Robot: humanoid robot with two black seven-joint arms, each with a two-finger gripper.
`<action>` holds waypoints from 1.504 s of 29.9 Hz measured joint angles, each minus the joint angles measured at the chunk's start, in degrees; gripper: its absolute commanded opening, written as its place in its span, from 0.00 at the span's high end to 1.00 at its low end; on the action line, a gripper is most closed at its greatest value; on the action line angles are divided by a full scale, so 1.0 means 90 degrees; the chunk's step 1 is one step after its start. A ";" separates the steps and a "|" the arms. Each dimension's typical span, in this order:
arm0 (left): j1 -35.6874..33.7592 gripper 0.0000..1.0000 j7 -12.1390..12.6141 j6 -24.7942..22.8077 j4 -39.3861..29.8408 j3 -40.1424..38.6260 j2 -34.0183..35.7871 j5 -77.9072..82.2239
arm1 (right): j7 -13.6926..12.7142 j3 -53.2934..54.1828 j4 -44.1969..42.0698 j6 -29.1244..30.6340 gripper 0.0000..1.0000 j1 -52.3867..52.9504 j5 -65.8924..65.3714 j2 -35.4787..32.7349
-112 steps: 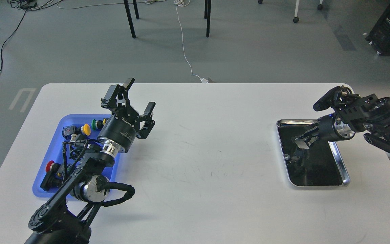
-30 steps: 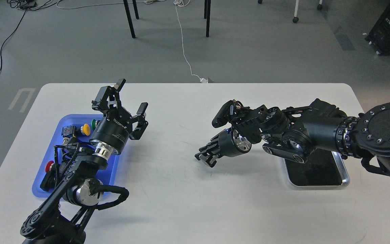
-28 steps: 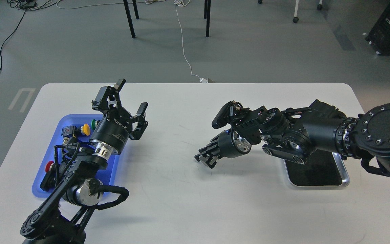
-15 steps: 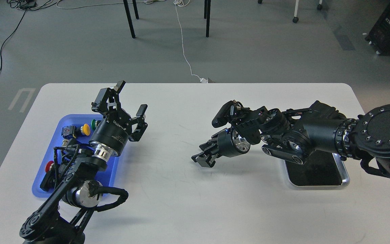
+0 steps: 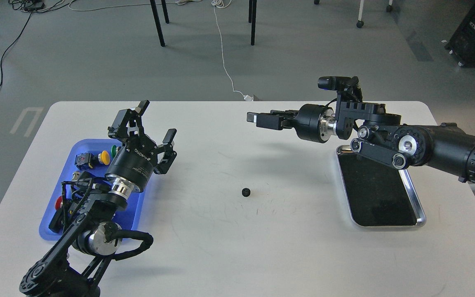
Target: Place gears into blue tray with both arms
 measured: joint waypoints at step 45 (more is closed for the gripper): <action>-0.0374 0.02 -0.1072 -0.0370 0.0094 0.0202 0.0613 -0.0003 | 0.0001 0.4465 0.2465 0.0207 0.02 -0.4274 0.6417 -0.2176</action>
